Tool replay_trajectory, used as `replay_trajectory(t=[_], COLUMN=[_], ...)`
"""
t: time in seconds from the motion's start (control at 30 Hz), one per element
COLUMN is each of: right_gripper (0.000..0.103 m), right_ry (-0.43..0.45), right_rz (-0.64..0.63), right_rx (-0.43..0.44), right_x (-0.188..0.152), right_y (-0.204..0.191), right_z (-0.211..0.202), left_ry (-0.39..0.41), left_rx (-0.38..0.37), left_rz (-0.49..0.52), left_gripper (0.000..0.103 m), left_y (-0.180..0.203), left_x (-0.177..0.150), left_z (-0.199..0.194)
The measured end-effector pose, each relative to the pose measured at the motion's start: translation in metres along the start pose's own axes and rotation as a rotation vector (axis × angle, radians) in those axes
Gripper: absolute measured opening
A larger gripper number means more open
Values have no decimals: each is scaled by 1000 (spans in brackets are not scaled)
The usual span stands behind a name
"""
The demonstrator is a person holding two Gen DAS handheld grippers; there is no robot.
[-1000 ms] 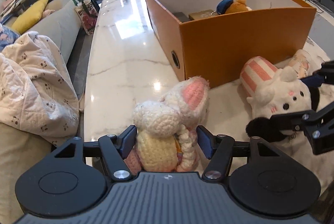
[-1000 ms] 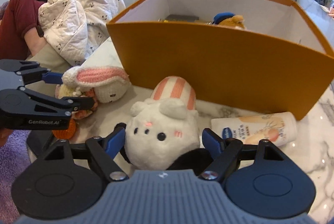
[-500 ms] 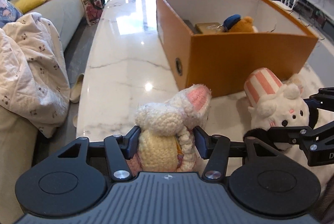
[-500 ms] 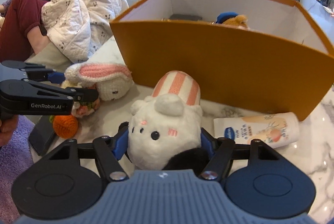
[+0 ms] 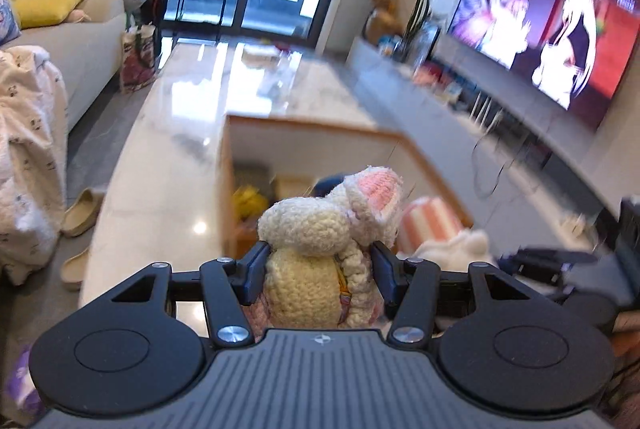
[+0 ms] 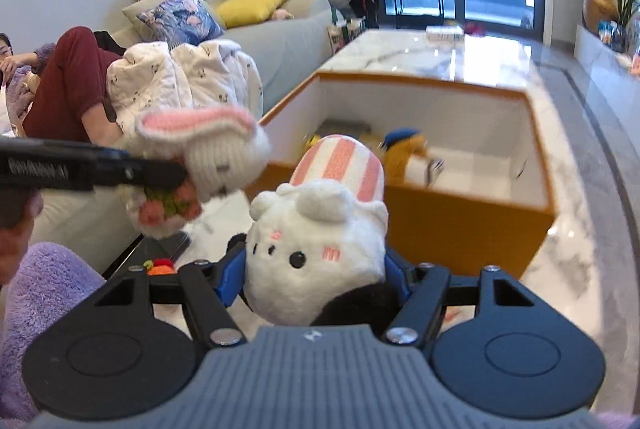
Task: Organize objects
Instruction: 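Carry the bunny and striped-hat plush with both tools over the orange box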
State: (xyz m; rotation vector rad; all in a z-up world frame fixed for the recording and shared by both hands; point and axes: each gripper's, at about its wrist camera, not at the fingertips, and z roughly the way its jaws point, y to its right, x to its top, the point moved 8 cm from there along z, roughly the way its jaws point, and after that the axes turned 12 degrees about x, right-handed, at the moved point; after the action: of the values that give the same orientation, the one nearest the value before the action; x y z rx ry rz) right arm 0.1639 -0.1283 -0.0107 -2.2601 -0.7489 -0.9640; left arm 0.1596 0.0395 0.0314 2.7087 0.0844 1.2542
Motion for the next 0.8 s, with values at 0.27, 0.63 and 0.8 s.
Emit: replay_trajectory(t=[0.27,0.63,0.8], right_gripper=[70,70,70], right_ry=[67,-67,-148], right_rz=[-45,13,-29], right_rx=[-118,-153,-171], right_x=[47,74,62], right_y=[51,136,147], right_z=[-46,-10,11], left_ry=[-13,-136,-232], left_rx=[-113,-110,-123], left_rz=[-151,-230,-253], left_gripper=[62,62,63], left_y=[43,76,74], left_x=[44,36,11], left_z=[50,157,177])
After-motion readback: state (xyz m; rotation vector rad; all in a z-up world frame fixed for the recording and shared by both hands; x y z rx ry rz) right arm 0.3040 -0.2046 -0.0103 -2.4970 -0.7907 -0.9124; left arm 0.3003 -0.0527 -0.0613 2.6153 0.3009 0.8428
